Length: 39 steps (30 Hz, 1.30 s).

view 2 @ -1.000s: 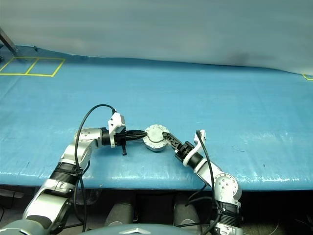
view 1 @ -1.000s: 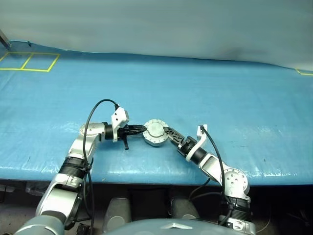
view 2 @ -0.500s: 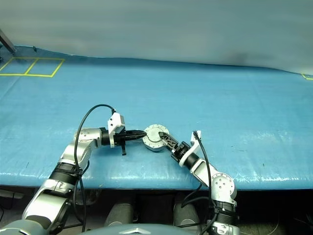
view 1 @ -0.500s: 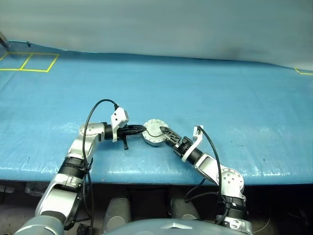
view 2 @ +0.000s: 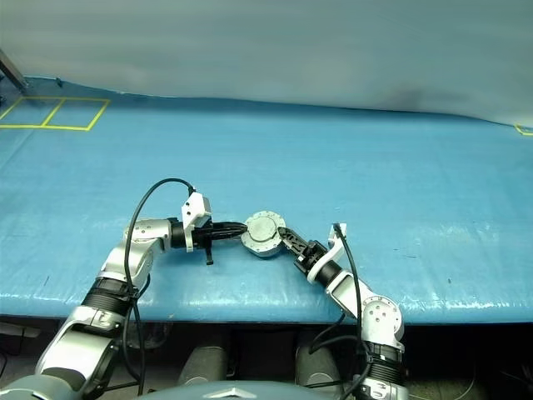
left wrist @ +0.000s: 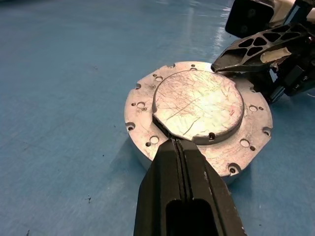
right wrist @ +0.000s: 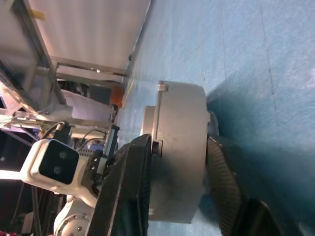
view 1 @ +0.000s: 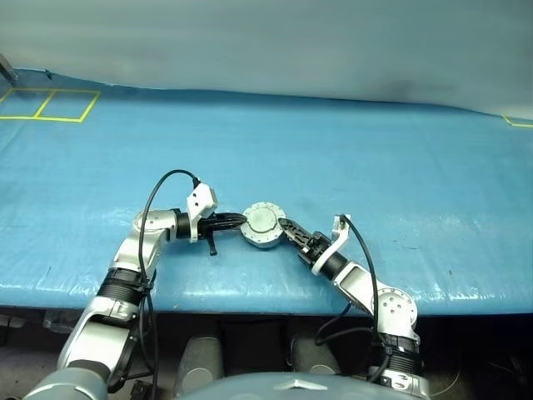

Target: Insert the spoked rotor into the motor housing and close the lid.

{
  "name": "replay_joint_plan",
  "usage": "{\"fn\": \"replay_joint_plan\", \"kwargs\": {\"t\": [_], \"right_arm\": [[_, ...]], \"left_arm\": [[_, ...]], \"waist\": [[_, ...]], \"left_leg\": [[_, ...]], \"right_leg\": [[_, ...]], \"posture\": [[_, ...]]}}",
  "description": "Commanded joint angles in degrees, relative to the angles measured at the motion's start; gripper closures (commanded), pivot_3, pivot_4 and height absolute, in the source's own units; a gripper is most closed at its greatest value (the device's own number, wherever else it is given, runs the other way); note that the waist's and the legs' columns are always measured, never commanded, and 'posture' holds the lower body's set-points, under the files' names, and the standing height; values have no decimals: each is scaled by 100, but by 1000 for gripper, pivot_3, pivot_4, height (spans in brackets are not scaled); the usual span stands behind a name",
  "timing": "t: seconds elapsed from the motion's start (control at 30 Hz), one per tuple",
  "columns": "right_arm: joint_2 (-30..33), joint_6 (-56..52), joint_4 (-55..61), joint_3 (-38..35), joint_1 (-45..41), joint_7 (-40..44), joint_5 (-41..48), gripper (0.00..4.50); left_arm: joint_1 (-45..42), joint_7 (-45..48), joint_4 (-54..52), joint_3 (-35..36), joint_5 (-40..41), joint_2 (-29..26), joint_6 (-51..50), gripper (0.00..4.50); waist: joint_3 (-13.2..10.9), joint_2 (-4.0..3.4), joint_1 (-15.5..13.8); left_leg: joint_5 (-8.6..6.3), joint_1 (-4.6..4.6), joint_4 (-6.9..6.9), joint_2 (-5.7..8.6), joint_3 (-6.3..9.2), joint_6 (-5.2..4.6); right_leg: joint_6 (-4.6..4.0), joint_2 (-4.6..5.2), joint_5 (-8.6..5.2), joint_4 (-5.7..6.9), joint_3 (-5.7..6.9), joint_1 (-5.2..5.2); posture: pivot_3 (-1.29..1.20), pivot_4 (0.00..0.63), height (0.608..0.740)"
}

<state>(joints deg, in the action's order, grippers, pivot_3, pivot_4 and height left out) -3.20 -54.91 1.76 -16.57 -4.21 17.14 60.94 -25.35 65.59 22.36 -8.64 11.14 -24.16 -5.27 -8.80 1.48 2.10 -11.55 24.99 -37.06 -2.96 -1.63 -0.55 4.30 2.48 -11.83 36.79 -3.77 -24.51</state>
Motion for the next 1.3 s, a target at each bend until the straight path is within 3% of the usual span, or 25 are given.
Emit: {"fn": "replay_joint_plan", "kwargs": {"t": [0.03,0.37,0.63,1.0,1.07,1.1,1.3], "right_arm": [[-35,5,29,58,-52,26,124,3364],[-20,52,28,83,-71,-44,141,3364],[-329,181,150,-175,-289,-302,934,3364],[-506,760,346,-254,-859,-785,1699,3364],[-493,784,441,-186,-940,-805,1805,3364],[-491,798,492,-158,-983,-819,1864,3364],[-406,820,740,58,-1070,-853,2077,3364]], "left_arm": [[43,-15,-46,-111,-86,23,22,4500],[83,-162,-123,114,186,145,-143,4500],[343,-732,-746,1135,1526,711,-1160,4500],[874,-1340,-1430,1751,2743,1330,-2066,1016],[946,-1475,-1506,1793,2909,1440,-2248,223],[967,-1569,-1521,1839,3008,1502,-2343,13],[911,-2023,-1494,2236,4092,1755,-3490,13]], "waist": [[0,0,0],[1,-1,1],[-3,-6,15],[-15,-22,40],[-15,-22,47],[-15,-22,48],[-15,-23,51]], "left_leg": [[0,-2,0,0,1,0],[0,-4,-1,-1,0,0],[0,20,-1,-2,8,-1],[0,26,-7,1,17,-1],[0,26,-8,0,19,-1],[0,26,-7,0,22,-1],[0,28,-4,-1,32,-1]], "right_leg": [[0,0,0,0,0,2],[0,0,0,1,0,3],[0,-2,1,1,5,-14],[5,-9,2,-1,5,-12],[6,-12,2,0,5,-12],[6,-14,2,0,5,-12],[5,-21,1,0,7,-11]], "posture": [[0,150,740],[0,150,740],[0,150,740],[0,150,740],[0,150,740],[0,150,740],[0,150,740]]}}
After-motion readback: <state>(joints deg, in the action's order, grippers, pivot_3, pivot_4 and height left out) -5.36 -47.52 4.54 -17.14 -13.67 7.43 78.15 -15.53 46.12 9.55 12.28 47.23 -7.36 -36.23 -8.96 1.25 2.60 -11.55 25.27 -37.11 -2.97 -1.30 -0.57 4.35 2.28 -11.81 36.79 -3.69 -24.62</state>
